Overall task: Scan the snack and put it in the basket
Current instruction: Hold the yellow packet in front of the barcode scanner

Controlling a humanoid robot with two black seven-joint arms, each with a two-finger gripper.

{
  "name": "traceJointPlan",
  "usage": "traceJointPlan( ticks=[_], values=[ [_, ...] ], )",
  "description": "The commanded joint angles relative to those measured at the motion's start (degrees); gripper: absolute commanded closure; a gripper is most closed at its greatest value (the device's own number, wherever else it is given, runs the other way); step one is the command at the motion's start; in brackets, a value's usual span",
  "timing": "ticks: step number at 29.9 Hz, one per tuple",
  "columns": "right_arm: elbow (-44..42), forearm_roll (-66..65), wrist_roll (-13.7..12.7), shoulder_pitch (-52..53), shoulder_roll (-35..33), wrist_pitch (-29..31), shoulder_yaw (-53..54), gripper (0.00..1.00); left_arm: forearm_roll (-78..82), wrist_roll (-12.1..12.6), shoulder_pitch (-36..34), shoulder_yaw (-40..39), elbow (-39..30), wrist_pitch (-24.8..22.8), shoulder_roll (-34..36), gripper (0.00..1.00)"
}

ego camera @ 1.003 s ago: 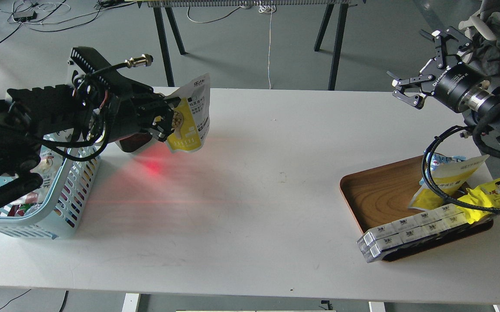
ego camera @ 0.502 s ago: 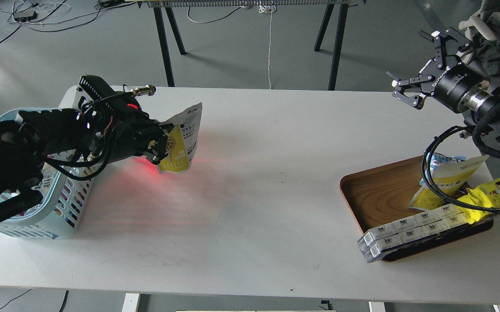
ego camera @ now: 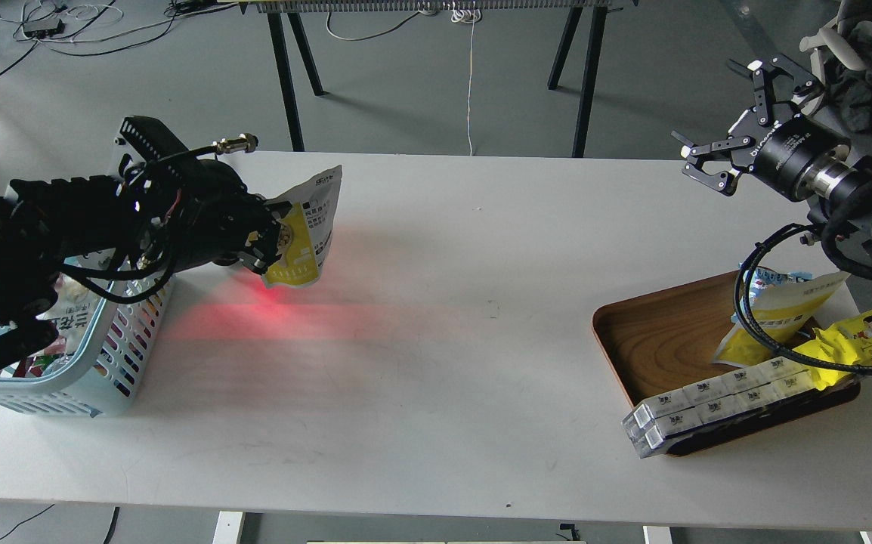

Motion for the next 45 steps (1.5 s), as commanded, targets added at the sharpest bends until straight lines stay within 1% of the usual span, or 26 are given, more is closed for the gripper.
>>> traceJointPlan(
  ticks=[1,10,21,36,39,45],
  values=[
    [0.1,0.0,0.0,0.1,0.0,0.0,0.0,0.00,0.0,-0.3,-0.9,0.2,0.0,0.0,0.7,0.99],
    [0.1,0.0,0.0,0.1,0.0,0.0,0.0,0.00,0.0,-0.5,-3.1,0.2,0.0,0.0,0.7,0.99],
    [0.1,0.0,-0.1,0.2,0.0,-0.1,0.0,0.00,0.0,-0.4,-2.9,0.4,0.0,0.0,-0.8,0.99],
    [0.1,0.0,-0.1,0.1,0.0,-0.1,-0.1,0.00,0.1,0.6,-3.5,0.6,0.0,0.0,-1.0,0.99],
    [0.1,0.0,-0.1,0.1,0.0,-0.1,-0.1,0.00,0.1,1.5,-3.7,0.5,0.0,0.0,-1.0,0.99],
    [0.1,0.0,-0.1,0.0,0.0,-0.1,-0.1,0.00,0.0,1.4,-3.9,-0.3,0.0,0.0,-1.2,0.99]
  ],
)
